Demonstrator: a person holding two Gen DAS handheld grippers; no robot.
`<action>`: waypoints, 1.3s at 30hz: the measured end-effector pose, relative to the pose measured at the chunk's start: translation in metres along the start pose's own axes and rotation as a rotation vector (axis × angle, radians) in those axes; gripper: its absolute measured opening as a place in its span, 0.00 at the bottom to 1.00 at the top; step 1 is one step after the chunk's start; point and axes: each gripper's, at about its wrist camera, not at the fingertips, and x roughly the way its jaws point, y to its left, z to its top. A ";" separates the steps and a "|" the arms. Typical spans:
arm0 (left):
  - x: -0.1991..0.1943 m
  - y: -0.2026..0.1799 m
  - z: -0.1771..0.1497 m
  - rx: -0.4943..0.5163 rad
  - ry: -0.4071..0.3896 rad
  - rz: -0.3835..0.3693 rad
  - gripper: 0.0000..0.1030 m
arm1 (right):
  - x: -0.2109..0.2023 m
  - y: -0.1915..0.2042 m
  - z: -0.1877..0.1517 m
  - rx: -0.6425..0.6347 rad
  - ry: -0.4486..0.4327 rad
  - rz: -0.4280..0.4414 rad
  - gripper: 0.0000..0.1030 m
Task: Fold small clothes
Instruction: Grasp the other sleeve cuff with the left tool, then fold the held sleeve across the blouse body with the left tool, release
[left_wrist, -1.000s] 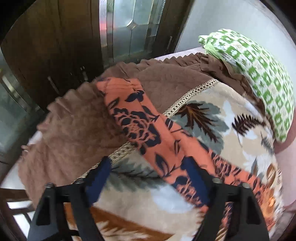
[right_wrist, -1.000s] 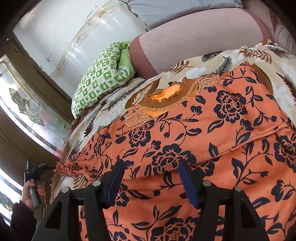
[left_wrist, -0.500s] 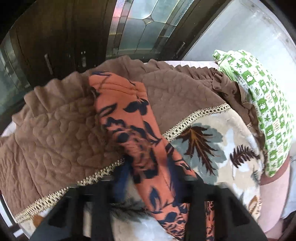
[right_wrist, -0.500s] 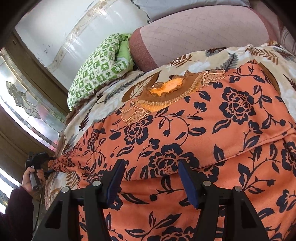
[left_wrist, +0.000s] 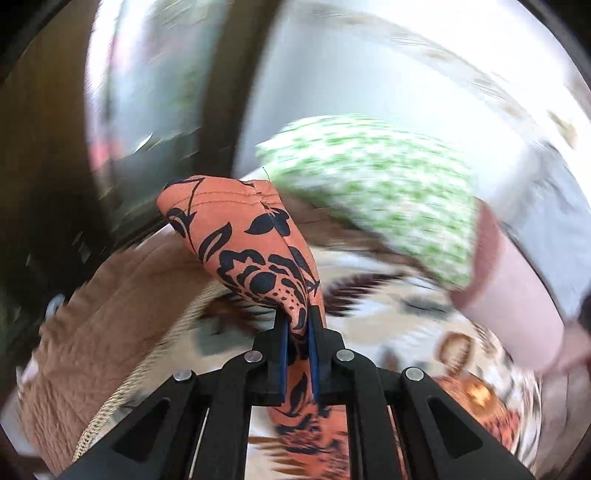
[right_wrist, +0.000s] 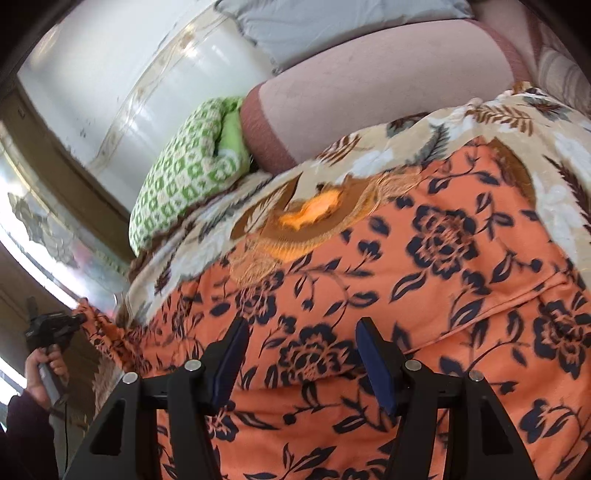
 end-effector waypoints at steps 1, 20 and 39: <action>-0.009 -0.025 0.002 0.045 -0.007 -0.037 0.09 | -0.004 -0.005 0.005 0.019 -0.015 0.001 0.62; -0.023 -0.273 -0.097 0.527 0.084 -0.161 0.42 | -0.080 -0.154 0.057 0.425 -0.098 0.071 0.65; 0.028 -0.025 -0.169 -0.133 -0.091 0.267 0.52 | 0.085 0.006 0.049 0.348 0.248 0.426 0.68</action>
